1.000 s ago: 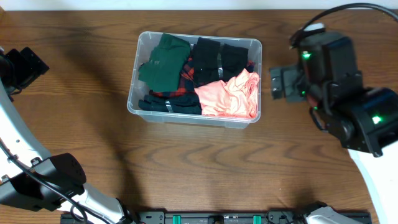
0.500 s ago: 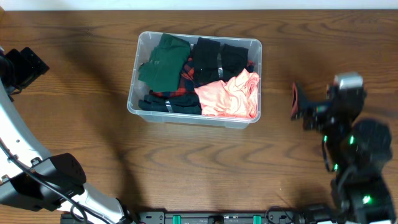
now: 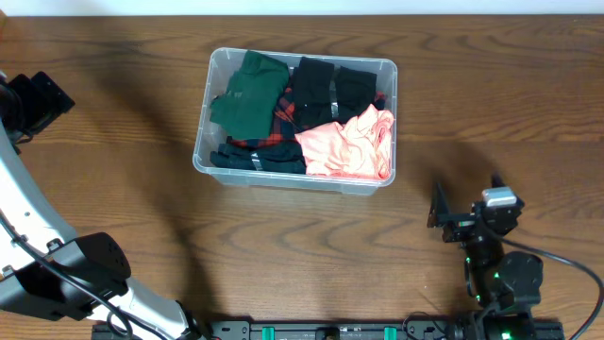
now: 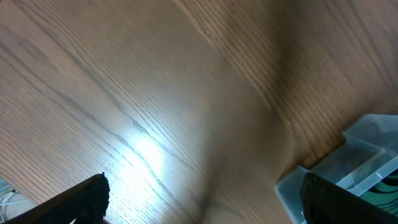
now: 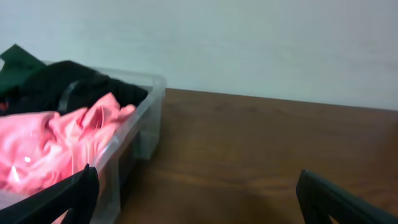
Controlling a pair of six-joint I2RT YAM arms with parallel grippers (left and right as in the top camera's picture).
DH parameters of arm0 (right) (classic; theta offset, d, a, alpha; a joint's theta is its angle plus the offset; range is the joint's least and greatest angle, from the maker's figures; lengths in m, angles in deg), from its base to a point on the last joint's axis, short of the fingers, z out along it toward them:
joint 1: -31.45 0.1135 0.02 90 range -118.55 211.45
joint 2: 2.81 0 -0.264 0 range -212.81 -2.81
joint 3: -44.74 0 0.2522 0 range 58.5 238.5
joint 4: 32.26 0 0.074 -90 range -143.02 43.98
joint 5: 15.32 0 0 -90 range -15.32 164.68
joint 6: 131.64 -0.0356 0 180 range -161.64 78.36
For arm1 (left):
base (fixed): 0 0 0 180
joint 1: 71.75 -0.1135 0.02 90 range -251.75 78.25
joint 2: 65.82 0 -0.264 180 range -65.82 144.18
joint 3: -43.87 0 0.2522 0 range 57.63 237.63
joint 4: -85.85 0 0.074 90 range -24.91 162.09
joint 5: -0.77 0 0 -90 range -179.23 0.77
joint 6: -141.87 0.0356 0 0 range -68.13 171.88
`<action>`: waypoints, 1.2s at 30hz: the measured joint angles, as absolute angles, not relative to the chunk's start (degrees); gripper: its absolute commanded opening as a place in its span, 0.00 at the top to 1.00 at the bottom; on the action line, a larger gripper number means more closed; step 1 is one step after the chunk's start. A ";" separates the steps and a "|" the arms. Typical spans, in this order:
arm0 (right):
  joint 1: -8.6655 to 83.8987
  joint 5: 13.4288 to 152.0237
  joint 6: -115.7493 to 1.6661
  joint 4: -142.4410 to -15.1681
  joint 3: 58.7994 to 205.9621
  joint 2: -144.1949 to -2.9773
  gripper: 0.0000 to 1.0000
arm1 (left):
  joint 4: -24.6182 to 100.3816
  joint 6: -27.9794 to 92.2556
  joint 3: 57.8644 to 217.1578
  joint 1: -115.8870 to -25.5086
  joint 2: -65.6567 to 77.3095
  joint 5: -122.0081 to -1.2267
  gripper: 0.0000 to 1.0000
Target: Pack container
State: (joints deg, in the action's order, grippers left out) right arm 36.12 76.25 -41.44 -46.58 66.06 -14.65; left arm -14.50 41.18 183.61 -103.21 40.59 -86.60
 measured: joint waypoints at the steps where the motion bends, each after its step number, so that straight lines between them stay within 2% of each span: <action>1: 36.12 76.27 -41.61 -46.55 65.27 -13.82 0.01 | -14.48 41.18 183.61 -103.21 40.59 -86.58 0.02; 15: 35.70 75.11 -42.66 -50.16 59.02 -4.16 0.01 | -14.50 41.18 183.61 -103.21 40.59 -86.60 0.02; 36: 34.90 74.69 -42.66 -50.07 59.02 -3.65 0.01 | -14.50 41.18 183.61 -103.21 40.57 -86.60 0.02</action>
State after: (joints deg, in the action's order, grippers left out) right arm 34.90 74.69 -42.66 -50.07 59.02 -3.65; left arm -14.50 41.18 183.61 -103.21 40.57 -86.60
